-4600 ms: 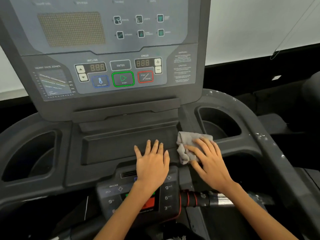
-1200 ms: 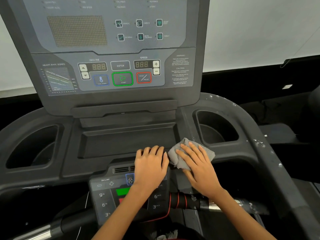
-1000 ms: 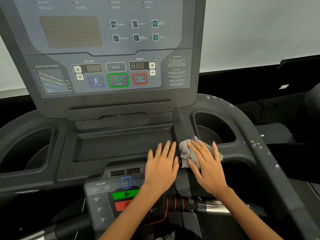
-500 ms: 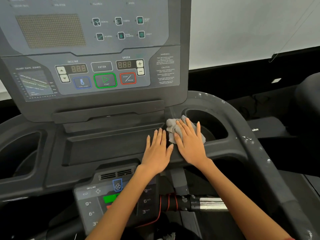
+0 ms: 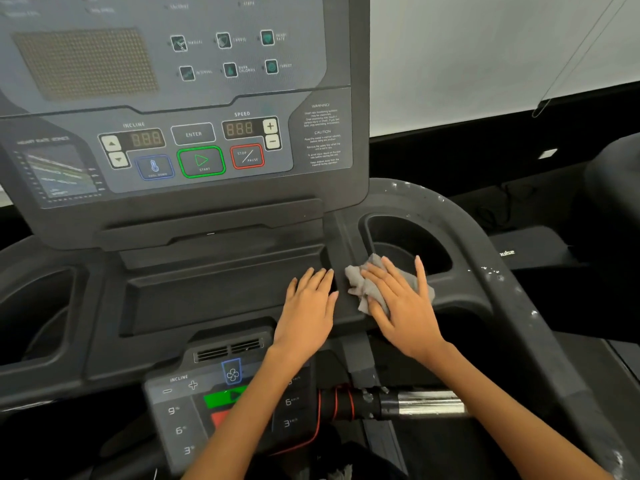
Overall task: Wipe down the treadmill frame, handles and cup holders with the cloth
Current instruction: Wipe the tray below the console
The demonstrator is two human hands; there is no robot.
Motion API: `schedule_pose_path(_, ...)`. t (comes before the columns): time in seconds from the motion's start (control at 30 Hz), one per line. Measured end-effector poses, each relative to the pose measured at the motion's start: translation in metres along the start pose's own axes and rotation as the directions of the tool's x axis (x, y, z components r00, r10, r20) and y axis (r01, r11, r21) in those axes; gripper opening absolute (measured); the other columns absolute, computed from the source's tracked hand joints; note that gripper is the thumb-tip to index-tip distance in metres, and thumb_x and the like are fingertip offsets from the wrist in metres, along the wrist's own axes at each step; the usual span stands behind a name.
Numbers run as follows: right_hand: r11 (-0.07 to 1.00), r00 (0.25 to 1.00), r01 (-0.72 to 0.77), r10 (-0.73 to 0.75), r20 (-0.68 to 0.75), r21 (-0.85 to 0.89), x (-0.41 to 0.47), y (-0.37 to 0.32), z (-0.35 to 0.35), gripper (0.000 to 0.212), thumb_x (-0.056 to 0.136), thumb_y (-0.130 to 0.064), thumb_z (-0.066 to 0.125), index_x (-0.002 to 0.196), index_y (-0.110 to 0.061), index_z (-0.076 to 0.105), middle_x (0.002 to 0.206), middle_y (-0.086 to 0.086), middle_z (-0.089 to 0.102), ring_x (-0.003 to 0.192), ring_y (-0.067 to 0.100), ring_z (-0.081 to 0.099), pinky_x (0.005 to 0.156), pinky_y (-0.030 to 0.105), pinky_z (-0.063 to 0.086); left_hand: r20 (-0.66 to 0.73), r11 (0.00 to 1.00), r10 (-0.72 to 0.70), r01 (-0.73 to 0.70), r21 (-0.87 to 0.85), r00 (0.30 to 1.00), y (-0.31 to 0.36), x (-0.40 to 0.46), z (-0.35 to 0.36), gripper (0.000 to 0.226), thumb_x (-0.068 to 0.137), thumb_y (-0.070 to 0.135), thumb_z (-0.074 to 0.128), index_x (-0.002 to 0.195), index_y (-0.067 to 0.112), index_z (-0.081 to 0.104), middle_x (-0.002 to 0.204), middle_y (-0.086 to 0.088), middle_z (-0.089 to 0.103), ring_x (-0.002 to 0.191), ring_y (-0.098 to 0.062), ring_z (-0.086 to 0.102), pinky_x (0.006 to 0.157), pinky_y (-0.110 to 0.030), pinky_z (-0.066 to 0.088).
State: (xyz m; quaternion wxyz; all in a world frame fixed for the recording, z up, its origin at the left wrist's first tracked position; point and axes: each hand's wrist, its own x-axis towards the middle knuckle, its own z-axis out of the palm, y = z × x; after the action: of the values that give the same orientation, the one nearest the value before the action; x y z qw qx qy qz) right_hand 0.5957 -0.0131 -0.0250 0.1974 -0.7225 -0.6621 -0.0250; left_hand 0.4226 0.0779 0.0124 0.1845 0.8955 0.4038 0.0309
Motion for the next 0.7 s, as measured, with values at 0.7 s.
schedule_pose_path(0.7,0.985,0.987,-0.152,0.146,0.071,0.087,0.053,-0.030,0.028,0.067,0.096,-0.044,0.017,0.147,-0.004,0.031,0.154,0.011,0.033,0.147,0.024,0.018,0.120,0.048,0.002,-0.057,0.998,-0.016,0.013,-0.056,0.998,-0.004,0.002,0.006,0.049,0.098,0.006,0.034,0.147,0.012,0.028,0.153,-0.003,0.030,0.144,-0.015,0.016,0.118,-0.036,0.014)
